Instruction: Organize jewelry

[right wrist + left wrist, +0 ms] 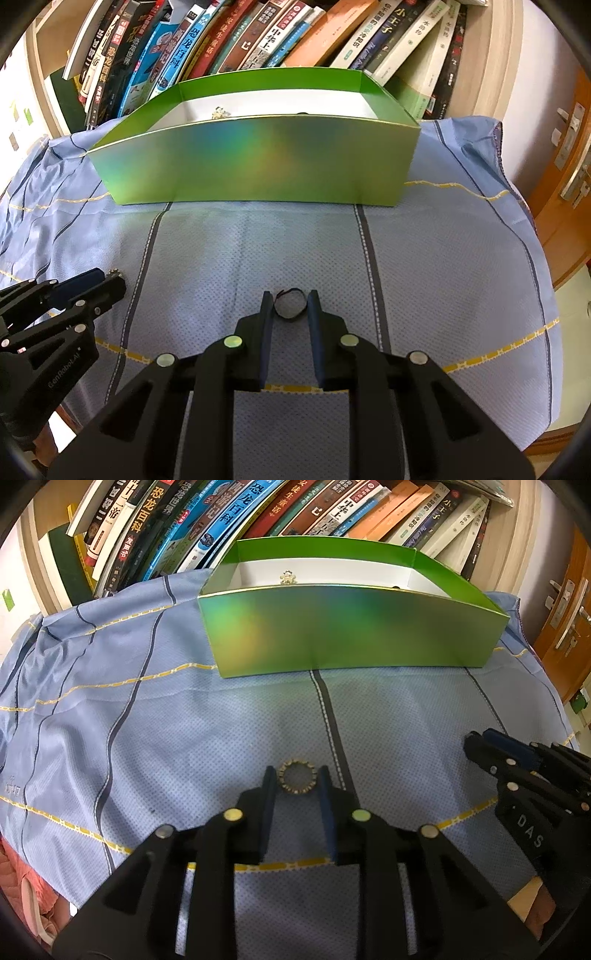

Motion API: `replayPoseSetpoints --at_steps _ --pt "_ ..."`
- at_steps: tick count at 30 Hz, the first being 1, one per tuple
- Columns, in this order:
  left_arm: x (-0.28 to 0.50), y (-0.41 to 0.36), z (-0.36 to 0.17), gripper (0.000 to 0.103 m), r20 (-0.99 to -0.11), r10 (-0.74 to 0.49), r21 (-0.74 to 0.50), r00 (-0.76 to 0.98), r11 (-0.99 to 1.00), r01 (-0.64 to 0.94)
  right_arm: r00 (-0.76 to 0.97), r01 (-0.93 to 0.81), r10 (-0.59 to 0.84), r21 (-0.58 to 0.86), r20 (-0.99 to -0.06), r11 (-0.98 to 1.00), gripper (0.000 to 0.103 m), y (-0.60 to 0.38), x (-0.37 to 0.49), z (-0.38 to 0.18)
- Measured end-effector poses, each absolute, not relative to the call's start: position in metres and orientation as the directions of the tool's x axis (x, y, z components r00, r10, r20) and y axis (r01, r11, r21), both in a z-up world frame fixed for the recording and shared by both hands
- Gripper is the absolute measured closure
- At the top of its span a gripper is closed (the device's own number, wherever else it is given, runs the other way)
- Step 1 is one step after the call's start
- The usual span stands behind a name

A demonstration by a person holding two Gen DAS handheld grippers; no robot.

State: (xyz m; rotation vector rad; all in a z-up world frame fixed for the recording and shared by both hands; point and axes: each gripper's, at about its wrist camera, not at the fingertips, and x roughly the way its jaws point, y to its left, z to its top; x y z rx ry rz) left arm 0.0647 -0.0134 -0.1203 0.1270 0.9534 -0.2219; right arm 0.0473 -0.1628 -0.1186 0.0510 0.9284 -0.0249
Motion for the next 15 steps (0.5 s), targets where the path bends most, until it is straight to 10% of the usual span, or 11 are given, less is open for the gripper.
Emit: replayPoseSetpoints --at_steps 8,15 --pt "0.066 -0.011 -0.121 0.062 -0.821 -0.131 0.005 0.556 0.972 0.236 0.597 0.060 -0.007 0.036 -0.802 0.998 0.061 -0.176 0.040 -0.117" --pt "0.066 -0.016 -0.122 0.056 -0.815 -0.134 0.003 0.564 0.972 0.235 0.602 0.046 -0.026 0.002 -0.798 0.999 0.061 -0.165 0.045 -0.119"
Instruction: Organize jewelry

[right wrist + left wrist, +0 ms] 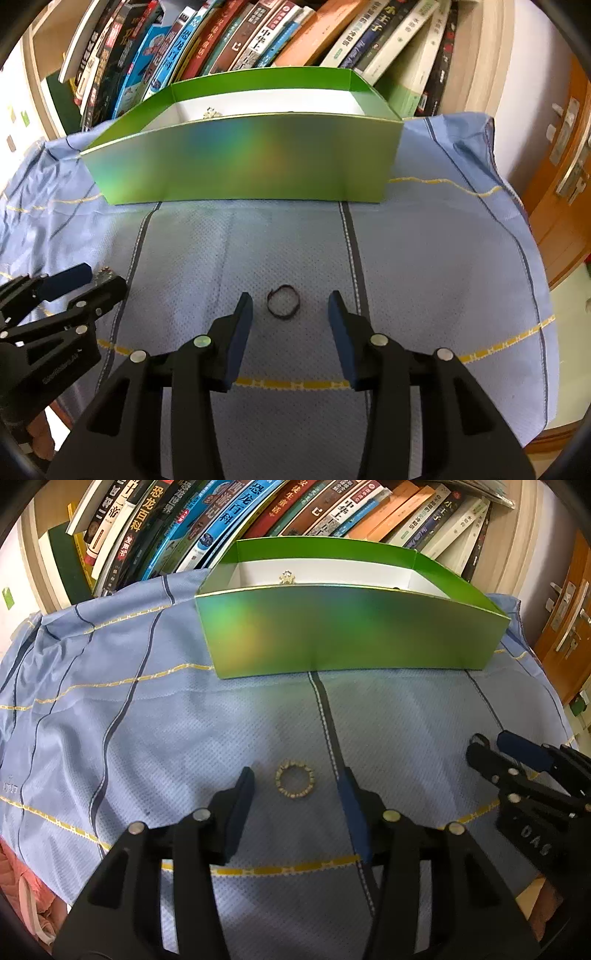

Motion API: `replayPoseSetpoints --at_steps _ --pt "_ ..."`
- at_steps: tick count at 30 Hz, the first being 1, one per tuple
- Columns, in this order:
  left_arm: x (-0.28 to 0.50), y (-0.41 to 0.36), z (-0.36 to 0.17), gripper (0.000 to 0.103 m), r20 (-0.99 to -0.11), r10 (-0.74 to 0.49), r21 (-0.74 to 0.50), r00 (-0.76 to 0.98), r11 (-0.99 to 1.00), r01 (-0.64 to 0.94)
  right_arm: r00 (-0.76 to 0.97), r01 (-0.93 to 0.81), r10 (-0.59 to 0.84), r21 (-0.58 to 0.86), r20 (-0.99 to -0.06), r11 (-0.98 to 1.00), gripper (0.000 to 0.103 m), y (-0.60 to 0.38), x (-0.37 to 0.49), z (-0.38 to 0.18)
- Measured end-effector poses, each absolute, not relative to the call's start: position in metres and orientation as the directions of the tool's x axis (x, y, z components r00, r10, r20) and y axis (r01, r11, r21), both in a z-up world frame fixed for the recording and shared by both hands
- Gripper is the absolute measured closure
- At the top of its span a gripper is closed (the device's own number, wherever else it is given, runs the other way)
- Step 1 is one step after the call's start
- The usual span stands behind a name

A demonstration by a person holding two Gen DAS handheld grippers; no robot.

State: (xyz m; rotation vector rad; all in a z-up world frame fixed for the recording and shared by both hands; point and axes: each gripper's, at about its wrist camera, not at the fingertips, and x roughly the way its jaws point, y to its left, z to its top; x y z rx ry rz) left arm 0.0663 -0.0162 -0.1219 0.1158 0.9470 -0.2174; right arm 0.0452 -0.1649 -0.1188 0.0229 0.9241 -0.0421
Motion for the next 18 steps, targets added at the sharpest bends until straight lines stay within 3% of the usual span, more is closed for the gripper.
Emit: replayPoseSetpoints --at_steps 4,6,9,18 --pt "0.0660 -0.0160 -0.1211 0.077 -0.809 -0.130 0.008 0.573 0.973 0.232 0.604 0.034 -0.017 0.005 -0.797 0.999 0.067 -0.1589 0.0467 -0.1182" --pt "0.0656 -0.0164 -0.1209 0.080 -0.808 -0.130 0.009 0.575 0.973 0.232 0.605 0.032 -0.014 0.007 -0.796 0.999 0.079 -0.1575 0.0466 -0.1179" --pt "0.0649 -0.0170 -0.1211 0.082 -0.806 -0.126 0.012 0.578 0.973 0.229 0.606 0.030 -0.011 0.009 -0.796 1.000 0.084 -0.1564 0.0458 -0.1176" --pt "0.0629 -0.0150 -0.1190 0.082 -0.803 -0.101 0.024 0.588 0.979 0.202 0.612 0.060 -0.038 -0.001 -0.790 0.998 0.084 -0.1582 0.0437 -0.1152"
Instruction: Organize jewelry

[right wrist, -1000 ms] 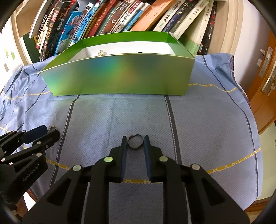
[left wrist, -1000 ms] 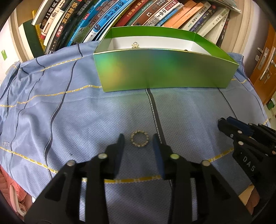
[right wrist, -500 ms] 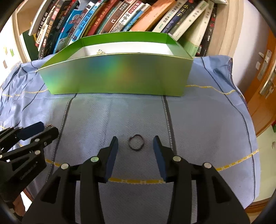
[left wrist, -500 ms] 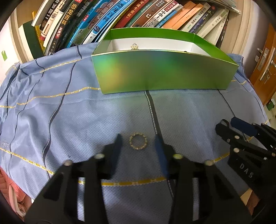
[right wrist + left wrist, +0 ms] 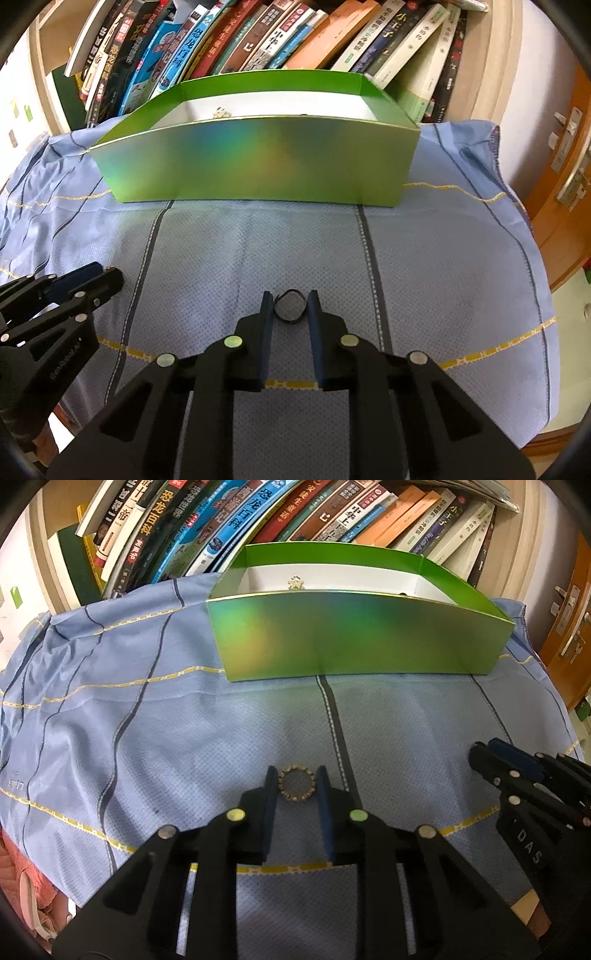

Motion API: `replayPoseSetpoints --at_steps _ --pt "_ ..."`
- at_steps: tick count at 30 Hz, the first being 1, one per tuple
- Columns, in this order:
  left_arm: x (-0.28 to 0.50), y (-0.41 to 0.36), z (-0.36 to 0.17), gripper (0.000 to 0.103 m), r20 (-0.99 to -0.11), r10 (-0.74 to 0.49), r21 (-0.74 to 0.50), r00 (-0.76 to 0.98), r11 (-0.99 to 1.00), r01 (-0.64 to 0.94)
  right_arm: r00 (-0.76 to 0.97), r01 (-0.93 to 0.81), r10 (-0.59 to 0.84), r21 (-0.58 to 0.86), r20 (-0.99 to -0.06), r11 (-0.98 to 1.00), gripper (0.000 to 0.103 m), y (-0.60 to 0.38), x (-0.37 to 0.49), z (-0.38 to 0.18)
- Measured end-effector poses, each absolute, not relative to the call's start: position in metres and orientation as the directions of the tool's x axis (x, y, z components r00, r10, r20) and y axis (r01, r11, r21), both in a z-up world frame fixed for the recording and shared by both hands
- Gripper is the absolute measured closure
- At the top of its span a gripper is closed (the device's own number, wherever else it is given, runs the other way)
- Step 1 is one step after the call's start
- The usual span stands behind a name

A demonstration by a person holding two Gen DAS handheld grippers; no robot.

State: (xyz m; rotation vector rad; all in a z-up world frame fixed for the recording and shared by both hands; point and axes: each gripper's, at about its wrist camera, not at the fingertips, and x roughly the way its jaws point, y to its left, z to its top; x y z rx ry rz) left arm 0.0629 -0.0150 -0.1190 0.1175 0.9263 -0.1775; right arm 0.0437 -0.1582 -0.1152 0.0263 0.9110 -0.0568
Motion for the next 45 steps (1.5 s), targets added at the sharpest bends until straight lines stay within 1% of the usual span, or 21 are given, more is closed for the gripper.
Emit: replayPoseSetpoints --at_steps 12,14,17,19,21,23,25,26,27,29,30,32,36,41,42,43,45 --pt "0.067 -0.010 -0.120 0.082 -0.801 -0.075 0.032 0.593 0.985 0.169 0.606 0.158 -0.069 0.034 -0.792 0.987 0.084 -0.164 0.043 -0.118" --pt "0.065 -0.010 -0.120 0.079 -0.799 -0.064 0.041 0.598 0.986 0.161 0.607 0.178 -0.083 0.034 -0.790 0.984 0.083 -0.164 0.041 -0.118" --pt "0.065 -0.009 -0.120 0.070 -0.798 -0.053 0.047 0.601 0.988 0.149 0.608 0.183 -0.074 0.049 -0.791 0.982 0.075 -0.164 0.037 -0.119" --pt "0.064 -0.007 -0.120 0.057 -0.799 -0.048 0.048 0.599 0.989 0.143 0.612 0.188 -0.067 0.063 -0.788 0.980 0.074 -0.167 0.034 -0.119" --pt "0.063 -0.007 -0.120 0.051 -0.799 -0.047 0.050 0.599 0.988 0.145 0.616 0.190 -0.056 0.079 -0.786 0.979 0.074 -0.171 0.033 -0.119" --pt "0.063 -0.006 -0.120 0.049 -0.798 -0.047 0.051 0.601 0.988 0.145 0.618 0.202 -0.072 0.070 -0.783 0.977 0.074 -0.176 0.032 -0.119" --pt "0.063 -0.005 -0.121 0.041 -0.797 -0.040 0.056 0.603 0.989 0.140 0.619 0.191 -0.069 0.065 -0.782 0.979 0.069 -0.176 0.033 -0.119" --pt "0.064 -0.004 -0.121 0.039 -0.796 -0.037 0.059 0.604 0.989 0.139 0.620 0.186 -0.061 0.070 -0.782 0.980 0.060 -0.176 0.033 -0.119" --pt "0.064 -0.004 -0.122 0.036 -0.796 -0.035 0.060 0.604 0.989 0.137 0.622 0.177 -0.039 0.091 -0.782 0.980 0.048 -0.175 0.033 -0.119" --pt "0.067 0.001 -0.124 0.029 -0.804 -0.056 0.032 0.592 0.990 0.137 0.624 0.163 0.000 0.129 -0.782 0.978 0.033 -0.174 0.033 -0.119" --pt "0.068 0.003 -0.125 0.022 -0.809 -0.068 0.017 0.584 0.990 0.139 0.626 0.162 -0.004 0.125 -0.780 0.979 0.031 -0.172 0.034 -0.120" --pt "0.069 0.006 -0.128 0.016 -0.809 -0.073 0.008 0.583 0.991 0.137 0.626 0.161 -0.024 0.099 -0.779 0.982 0.030 -0.167 0.033 -0.121" --pt "0.068 0.009 -0.128 0.015 -0.810 -0.084 -0.001 0.580 0.990 0.141 0.633 0.159 -0.018 0.108 -0.774 0.981 0.030 -0.171 0.033 -0.121" --pt "0.068 0.011 -0.127 0.015 -0.814 -0.090 -0.021 0.574 0.992 0.126 0.622 0.202 -0.073 0.069 -0.779 0.977 0.030 -0.181 0.033 -0.122" --pt "0.068 0.010 -0.126 0.019 -0.815 -0.100 -0.027 0.570 0.990 0.135 0.622 0.197 -0.068 0.071 -0.780 0.978 0.030 -0.182 0.033 -0.121" --pt "0.068 0.008 -0.125 0.025 -0.815 -0.111 -0.033 0.568 0.989 0.146 0.623 0.183 -0.051 0.082 -0.780 0.980 0.030 -0.181 0.033 -0.121" --pt "0.066 0.002 -0.122 0.027 -0.816 -0.118 -0.031 0.566 0.986 0.161 0.625 0.164 -0.029 0.094 -0.780 0.982 0.031 -0.179 0.033 -0.119"
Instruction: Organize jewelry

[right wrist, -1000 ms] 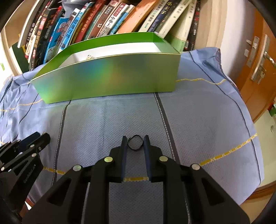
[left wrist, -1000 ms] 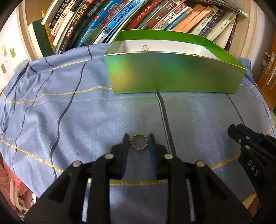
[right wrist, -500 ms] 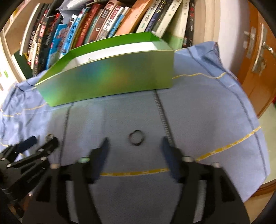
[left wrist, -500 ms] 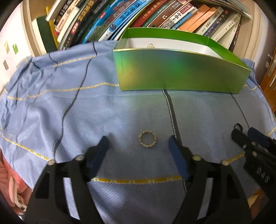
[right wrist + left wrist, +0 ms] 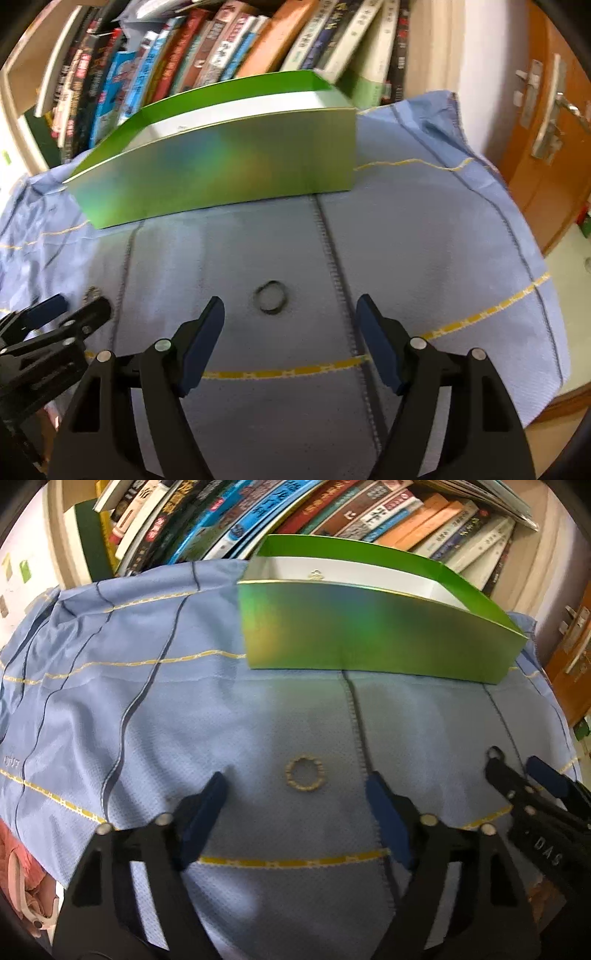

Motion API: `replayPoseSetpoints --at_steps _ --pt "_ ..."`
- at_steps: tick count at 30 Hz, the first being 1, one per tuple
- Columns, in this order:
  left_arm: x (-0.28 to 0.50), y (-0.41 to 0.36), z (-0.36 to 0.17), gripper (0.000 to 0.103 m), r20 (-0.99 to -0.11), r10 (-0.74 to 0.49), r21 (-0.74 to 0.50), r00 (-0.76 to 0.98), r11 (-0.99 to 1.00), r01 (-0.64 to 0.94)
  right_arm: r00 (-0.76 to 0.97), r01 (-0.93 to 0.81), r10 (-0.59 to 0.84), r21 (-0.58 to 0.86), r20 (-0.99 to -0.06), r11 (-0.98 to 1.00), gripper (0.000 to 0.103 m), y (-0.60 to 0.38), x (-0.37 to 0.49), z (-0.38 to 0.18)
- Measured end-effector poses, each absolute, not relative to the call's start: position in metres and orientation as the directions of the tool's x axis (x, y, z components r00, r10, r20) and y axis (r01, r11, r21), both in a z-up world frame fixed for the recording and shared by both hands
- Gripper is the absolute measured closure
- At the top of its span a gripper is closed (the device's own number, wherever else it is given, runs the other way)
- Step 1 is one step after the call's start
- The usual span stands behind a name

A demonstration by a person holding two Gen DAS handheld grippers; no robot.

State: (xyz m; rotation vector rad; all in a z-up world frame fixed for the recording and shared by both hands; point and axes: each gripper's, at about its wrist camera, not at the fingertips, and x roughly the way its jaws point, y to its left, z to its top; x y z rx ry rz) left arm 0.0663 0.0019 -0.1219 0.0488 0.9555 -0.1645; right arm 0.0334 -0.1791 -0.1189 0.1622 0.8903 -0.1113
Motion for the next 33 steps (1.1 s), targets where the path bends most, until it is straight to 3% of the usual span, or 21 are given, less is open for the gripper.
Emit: replayPoseSetpoints --at_steps 4,10,14,20,33 --pt "0.065 -0.010 -0.123 0.027 -0.823 -0.106 0.003 0.558 0.981 0.191 0.612 0.162 -0.068 0.041 -0.788 0.986 0.031 -0.170 0.038 -0.118" --pt "0.066 -0.013 -0.123 0.031 -0.826 -0.105 0.008 0.553 0.980 0.198 0.600 0.164 -0.097 0.003 -0.794 0.986 0.051 -0.165 0.043 -0.121" --pt "0.066 -0.013 -0.123 0.043 -0.822 -0.114 0.003 0.558 0.979 0.205 0.606 0.150 -0.096 -0.005 -0.790 0.989 0.084 -0.161 0.041 -0.119" --pt "0.067 -0.008 -0.120 0.082 -0.817 -0.104 0.003 0.567 0.983 0.184 0.606 0.147 -0.096 -0.007 -0.789 0.989 0.084 -0.159 0.040 -0.119" --pt "0.065 -0.004 -0.109 0.082 -0.795 -0.065 0.036 0.603 0.988 0.153 0.610 0.148 -0.086 0.007 -0.787 0.989 0.084 -0.160 0.037 -0.116"
